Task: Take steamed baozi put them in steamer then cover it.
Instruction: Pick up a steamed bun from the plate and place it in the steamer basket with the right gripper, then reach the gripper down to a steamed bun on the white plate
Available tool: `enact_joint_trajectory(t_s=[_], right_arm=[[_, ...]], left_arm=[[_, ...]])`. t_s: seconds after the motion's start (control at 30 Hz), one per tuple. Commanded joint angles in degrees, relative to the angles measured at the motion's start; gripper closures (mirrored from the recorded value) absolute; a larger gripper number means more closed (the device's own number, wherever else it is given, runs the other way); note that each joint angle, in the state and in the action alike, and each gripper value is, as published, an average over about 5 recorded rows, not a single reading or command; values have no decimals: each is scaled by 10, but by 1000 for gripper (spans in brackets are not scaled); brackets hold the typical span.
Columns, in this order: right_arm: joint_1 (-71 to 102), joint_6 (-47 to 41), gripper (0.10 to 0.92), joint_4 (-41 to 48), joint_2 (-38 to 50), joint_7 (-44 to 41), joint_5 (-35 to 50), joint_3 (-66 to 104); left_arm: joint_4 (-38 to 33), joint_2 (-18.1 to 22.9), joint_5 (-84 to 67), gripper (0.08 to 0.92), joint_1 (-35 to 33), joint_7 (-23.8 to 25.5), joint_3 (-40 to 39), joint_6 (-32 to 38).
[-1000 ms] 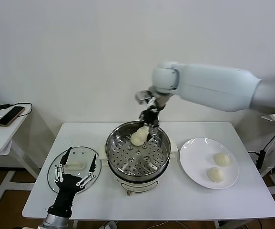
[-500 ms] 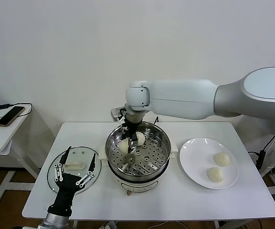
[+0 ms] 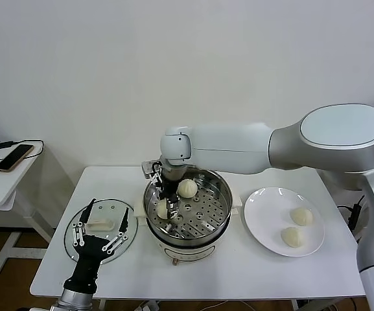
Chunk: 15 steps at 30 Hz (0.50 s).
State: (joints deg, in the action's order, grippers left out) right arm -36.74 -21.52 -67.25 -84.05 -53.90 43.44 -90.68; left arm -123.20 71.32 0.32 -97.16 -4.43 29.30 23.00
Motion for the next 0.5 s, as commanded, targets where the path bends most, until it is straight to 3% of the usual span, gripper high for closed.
enact_joint_trajectory(t_s=[0.03, 0.23, 0.5], right_arm=[[9, -4, 235, 0, -3, 14, 0, -1], [-34, -1, 203, -51, 64, -3, -25, 18], [-98, 37, 203, -146, 274, -104, -103, 75]], left_arm=[[1, 0, 0, 177, 0, -1, 1, 0], [0, 2, 0, 177, -1, -1, 2, -1], [-3, 1, 1, 177, -1, 0, -1, -3]])
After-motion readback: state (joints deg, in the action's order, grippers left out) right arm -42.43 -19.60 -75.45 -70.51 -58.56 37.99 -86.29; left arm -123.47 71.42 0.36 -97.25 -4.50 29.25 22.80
